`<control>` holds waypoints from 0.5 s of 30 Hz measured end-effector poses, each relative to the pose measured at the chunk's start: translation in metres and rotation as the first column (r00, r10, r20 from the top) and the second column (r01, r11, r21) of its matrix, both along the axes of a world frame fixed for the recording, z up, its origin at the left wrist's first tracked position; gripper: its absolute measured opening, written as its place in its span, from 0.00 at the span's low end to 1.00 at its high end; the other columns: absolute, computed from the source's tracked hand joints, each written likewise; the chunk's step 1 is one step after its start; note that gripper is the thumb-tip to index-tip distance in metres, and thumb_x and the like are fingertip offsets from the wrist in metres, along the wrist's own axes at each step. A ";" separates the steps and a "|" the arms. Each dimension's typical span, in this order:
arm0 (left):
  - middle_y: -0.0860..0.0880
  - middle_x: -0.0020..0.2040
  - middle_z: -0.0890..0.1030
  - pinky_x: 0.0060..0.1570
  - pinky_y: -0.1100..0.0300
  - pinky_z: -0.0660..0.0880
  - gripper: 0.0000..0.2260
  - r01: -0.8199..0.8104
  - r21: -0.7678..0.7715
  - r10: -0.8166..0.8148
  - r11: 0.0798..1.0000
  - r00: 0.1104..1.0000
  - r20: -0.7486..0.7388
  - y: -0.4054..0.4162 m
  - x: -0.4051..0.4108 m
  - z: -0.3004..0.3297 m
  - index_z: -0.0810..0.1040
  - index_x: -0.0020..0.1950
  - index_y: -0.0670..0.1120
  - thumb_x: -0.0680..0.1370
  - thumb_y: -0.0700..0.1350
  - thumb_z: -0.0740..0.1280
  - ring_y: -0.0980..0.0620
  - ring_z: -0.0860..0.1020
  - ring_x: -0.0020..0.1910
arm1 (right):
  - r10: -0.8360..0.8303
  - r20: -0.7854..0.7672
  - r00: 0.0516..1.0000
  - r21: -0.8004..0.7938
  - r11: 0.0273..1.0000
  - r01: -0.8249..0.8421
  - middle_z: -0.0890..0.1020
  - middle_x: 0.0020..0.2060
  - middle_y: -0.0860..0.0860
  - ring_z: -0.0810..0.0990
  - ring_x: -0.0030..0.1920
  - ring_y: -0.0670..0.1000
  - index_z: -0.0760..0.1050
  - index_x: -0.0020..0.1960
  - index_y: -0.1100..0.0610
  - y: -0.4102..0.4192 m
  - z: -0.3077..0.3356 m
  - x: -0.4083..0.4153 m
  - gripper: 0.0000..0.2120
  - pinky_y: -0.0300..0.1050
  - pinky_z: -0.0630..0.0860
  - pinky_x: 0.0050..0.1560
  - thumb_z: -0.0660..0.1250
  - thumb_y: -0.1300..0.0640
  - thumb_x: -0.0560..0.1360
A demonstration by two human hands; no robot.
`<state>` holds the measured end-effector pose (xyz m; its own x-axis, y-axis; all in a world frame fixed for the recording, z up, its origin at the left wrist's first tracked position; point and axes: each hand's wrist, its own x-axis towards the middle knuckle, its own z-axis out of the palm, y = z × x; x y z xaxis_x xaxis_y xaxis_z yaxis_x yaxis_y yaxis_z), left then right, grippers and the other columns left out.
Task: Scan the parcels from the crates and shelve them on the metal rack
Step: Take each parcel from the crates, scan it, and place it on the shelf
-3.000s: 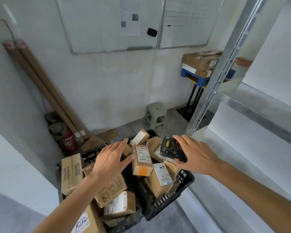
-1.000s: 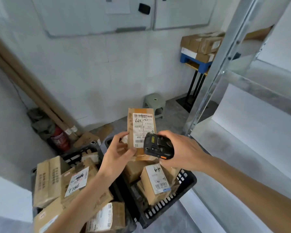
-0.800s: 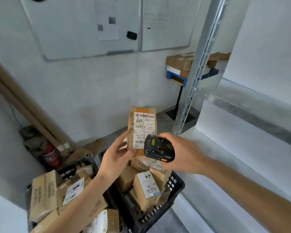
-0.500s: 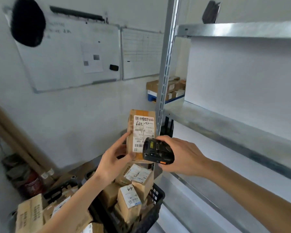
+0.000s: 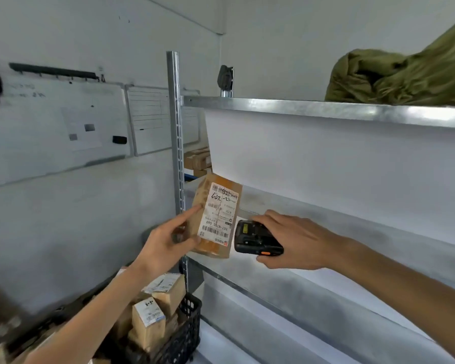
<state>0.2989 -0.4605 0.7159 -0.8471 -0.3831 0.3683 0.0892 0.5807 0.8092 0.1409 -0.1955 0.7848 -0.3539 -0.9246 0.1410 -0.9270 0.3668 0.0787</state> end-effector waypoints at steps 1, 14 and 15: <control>0.59 0.63 0.80 0.52 0.68 0.79 0.30 0.008 -0.009 -0.008 1.000 1.000 -0.006 0.006 0.000 0.005 0.70 0.74 0.65 0.77 0.41 0.74 0.64 0.79 0.58 | -0.020 -0.009 1.000 0.007 1.000 0.020 0.70 0.58 0.42 0.73 0.48 0.46 0.60 0.75 0.45 0.013 0.005 0.002 0.34 0.44 0.78 0.49 0.65 0.33 0.75; 0.63 0.62 0.78 0.49 0.71 0.78 0.30 0.198 -0.210 -0.184 0.957 0.979 0.083 0.036 -0.010 0.073 0.68 0.74 0.64 0.78 0.42 0.72 0.68 0.79 0.55 | -0.095 -0.139 0.986 0.032 0.994 0.100 0.65 0.67 0.44 0.71 0.61 0.47 0.52 0.80 0.47 0.110 0.051 0.035 0.37 0.44 0.76 0.51 0.63 0.35 0.78; 0.65 0.62 0.77 0.49 0.72 0.78 0.30 0.202 -0.227 -0.186 0.953 0.978 0.091 0.037 -0.009 0.075 0.68 0.74 0.65 0.78 0.42 0.72 0.69 0.78 0.55 | -0.096 -0.161 0.982 0.038 0.994 0.104 0.65 0.68 0.44 0.71 0.61 0.47 0.52 0.80 0.48 0.111 0.053 0.038 0.37 0.44 0.76 0.52 0.62 0.35 0.78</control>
<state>0.2898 -0.4234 0.7912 -0.9227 -0.1187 0.3667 0.1684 0.7315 0.6607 0.1790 -0.0840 0.8375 -0.4214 -0.8924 0.1612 -0.8603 0.4496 0.2402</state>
